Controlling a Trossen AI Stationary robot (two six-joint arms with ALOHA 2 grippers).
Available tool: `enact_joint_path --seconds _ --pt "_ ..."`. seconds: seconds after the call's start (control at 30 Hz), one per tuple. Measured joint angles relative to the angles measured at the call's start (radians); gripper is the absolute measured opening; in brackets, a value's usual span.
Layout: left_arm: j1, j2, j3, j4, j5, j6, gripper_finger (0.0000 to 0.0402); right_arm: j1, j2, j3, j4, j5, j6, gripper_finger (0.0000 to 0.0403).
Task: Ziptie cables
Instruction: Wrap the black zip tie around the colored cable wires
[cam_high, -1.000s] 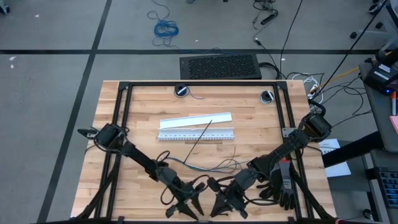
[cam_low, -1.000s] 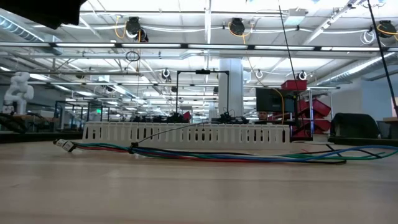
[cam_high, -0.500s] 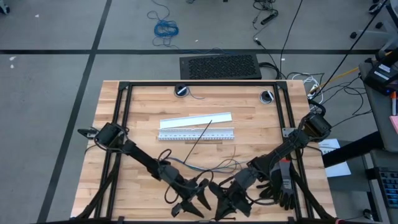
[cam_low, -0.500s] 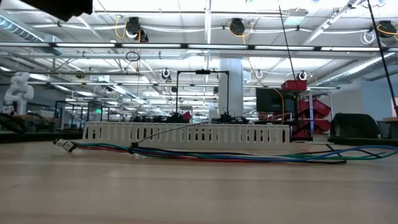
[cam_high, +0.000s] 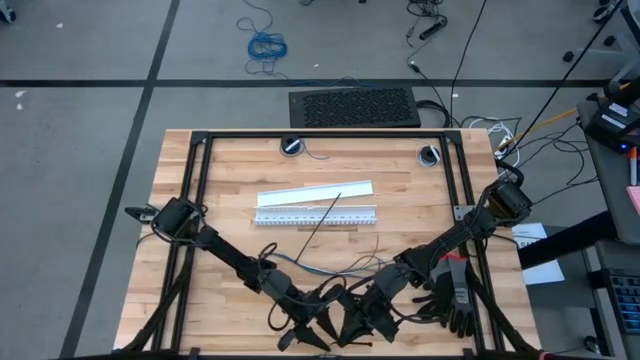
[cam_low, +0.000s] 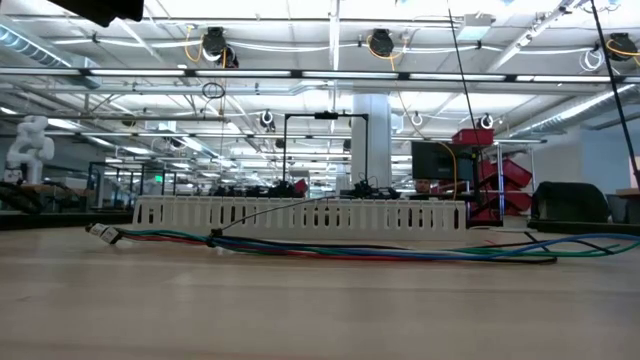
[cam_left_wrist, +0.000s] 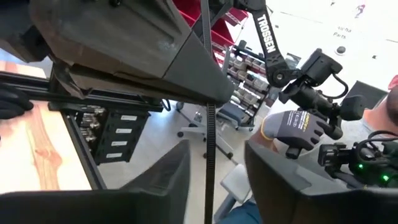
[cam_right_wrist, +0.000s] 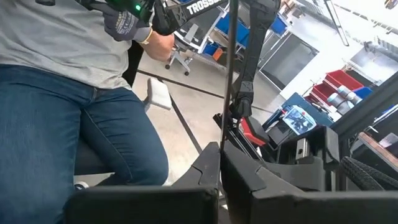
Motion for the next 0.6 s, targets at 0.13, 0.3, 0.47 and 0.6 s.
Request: enact_joint_path --seconds 0.13,0.3,0.47,0.6 --pt "0.0 0.0 0.0 0.001 -0.001 0.007 0.0067 0.0 0.0 0.0 0.0 0.0 -0.002 0.0" --pt "0.002 0.0 0.0 0.003 -0.015 0.009 0.0007 0.0 0.0 0.0 0.0 0.0 -0.003 0.0" --pt "0.005 0.0 0.0 -0.018 -0.019 0.039 0.0003 -0.003 0.0 0.0 -0.006 0.0 -0.006 0.0" --pt "0.006 0.0 0.0 -0.026 -0.036 0.061 0.0001 -0.004 0.0 -0.001 -0.001 0.015 0.083 0.0"
